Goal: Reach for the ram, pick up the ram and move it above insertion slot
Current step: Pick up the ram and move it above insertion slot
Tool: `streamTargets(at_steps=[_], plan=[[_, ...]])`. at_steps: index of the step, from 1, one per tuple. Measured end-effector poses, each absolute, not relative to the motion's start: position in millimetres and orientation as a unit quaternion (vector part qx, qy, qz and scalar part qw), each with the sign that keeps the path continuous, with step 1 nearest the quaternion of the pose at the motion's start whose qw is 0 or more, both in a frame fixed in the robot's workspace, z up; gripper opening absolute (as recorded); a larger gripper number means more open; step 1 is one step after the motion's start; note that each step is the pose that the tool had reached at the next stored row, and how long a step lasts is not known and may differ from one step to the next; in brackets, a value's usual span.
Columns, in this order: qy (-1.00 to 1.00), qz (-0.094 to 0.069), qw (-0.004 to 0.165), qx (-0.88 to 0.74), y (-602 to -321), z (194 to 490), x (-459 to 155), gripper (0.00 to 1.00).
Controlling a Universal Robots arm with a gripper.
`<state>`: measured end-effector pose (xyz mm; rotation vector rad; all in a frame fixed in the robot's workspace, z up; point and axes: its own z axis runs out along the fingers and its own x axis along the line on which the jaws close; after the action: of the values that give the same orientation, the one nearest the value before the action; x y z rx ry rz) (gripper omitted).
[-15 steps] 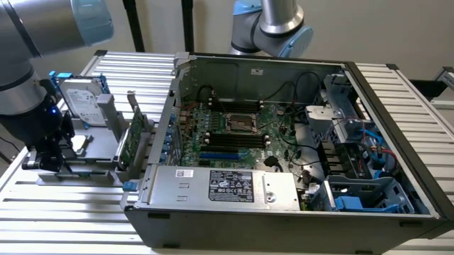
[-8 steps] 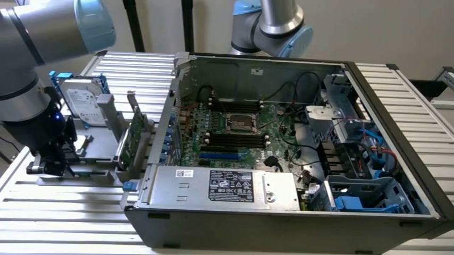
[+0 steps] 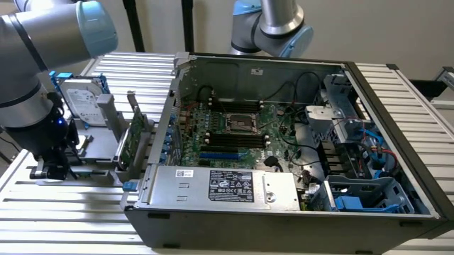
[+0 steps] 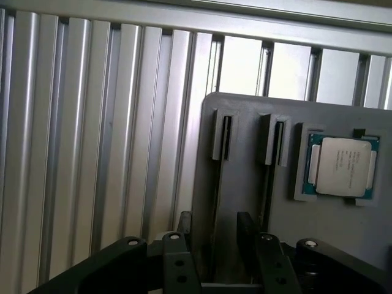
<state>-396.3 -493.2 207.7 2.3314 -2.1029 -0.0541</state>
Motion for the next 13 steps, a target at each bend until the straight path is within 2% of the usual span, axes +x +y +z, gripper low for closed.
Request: streamTargets(at_steps=[13], plan=[[-0.672, -0.022, 0.000, 0.740, -493.3, 197.4, -393.7, 0.40]])
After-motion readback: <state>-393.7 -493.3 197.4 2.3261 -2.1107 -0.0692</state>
